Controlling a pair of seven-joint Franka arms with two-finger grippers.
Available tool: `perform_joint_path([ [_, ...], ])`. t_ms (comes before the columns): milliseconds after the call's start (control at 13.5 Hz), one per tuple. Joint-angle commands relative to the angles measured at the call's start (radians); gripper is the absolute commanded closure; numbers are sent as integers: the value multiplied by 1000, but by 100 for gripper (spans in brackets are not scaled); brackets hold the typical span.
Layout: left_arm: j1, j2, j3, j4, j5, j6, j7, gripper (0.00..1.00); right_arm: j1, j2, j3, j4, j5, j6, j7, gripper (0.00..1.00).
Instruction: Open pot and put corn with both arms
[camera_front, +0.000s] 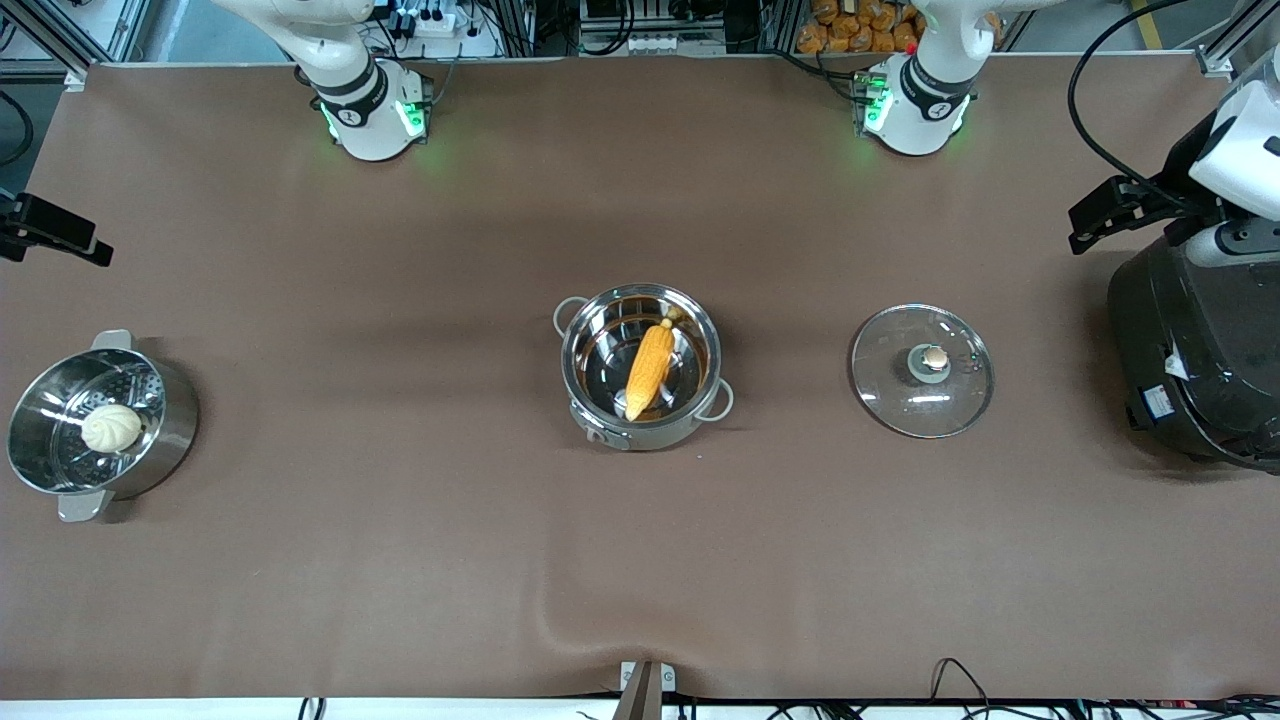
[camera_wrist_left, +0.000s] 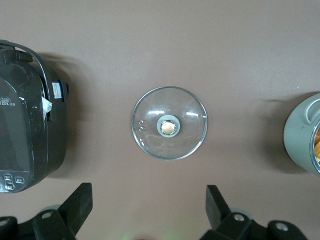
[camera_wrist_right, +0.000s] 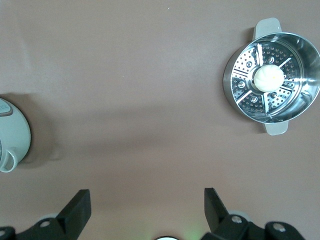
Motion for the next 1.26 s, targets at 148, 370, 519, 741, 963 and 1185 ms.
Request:
perform_joint_path([
  [148,1,-5,-3,17,7,2,20,0,-19,-20,9,-18,-3,5,-14,0],
  [370,1,-4,-3,20,6,6,20,0,-19,-21,11,-27,-11,22,-16,0],
  [519,9,-1,-2,19,4,19,15,0,-16,-21,13,-26,-11,27,-14,0],
  [741,10,4,4,19,-3,19,21,0,-13,-20,16,-26,3,25,-15,0],
  [963,21,6,1,23,-5,17,18,0,21,-18,23,-23,5,27,-51,0],
  [1185,47,9,-3,24,-26,17,21,0,21,-18,23,-24,5,27,-51,0],
])
